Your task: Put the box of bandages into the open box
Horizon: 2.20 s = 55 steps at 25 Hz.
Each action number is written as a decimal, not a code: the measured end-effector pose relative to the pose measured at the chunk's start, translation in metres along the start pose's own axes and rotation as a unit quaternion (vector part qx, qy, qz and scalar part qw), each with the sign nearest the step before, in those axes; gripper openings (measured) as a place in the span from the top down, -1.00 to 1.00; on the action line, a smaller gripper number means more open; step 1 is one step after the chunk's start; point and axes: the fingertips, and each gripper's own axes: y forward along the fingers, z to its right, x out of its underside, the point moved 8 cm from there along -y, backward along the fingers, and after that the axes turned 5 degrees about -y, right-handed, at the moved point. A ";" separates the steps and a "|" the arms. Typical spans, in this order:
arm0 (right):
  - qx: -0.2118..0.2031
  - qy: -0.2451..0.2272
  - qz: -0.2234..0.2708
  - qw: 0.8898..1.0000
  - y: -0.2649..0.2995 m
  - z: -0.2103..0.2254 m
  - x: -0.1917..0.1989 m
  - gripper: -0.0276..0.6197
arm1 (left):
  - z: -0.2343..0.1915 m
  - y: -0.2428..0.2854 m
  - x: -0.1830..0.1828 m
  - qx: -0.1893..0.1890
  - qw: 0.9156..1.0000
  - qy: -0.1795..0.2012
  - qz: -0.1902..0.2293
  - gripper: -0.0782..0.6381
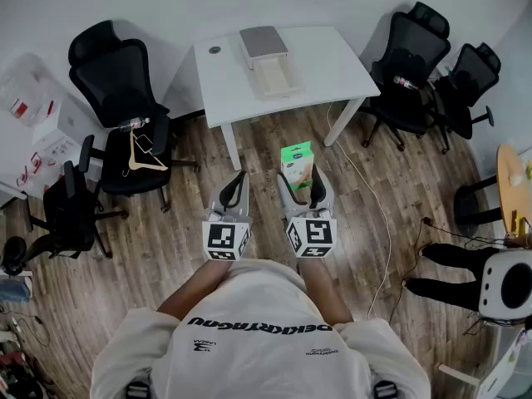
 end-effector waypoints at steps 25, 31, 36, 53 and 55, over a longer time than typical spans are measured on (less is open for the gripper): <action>-0.006 0.009 0.014 1.000 -0.042 0.027 0.012 -0.15 | 0.044 -0.025 0.019 -0.033 0.999 0.020 -0.017 0.78; -0.008 0.003 0.013 1.000 -0.021 0.030 0.013 -0.15 | 0.032 -0.005 0.021 -0.032 0.999 0.015 -0.016 0.78; -0.010 0.000 0.010 1.000 0.001 0.032 0.016 -0.15 | 0.018 0.013 0.027 -0.036 0.999 0.016 -0.021 0.78; -0.009 0.006 -0.011 1.000 0.155 0.057 0.033 -0.15 | -0.077 0.133 0.029 -0.050 0.998 -0.002 -0.031 0.78; -0.003 0.008 -0.013 1.000 0.174 0.060 0.033 -0.15 | -0.091 0.149 0.028 -0.050 0.998 -0.002 -0.034 0.78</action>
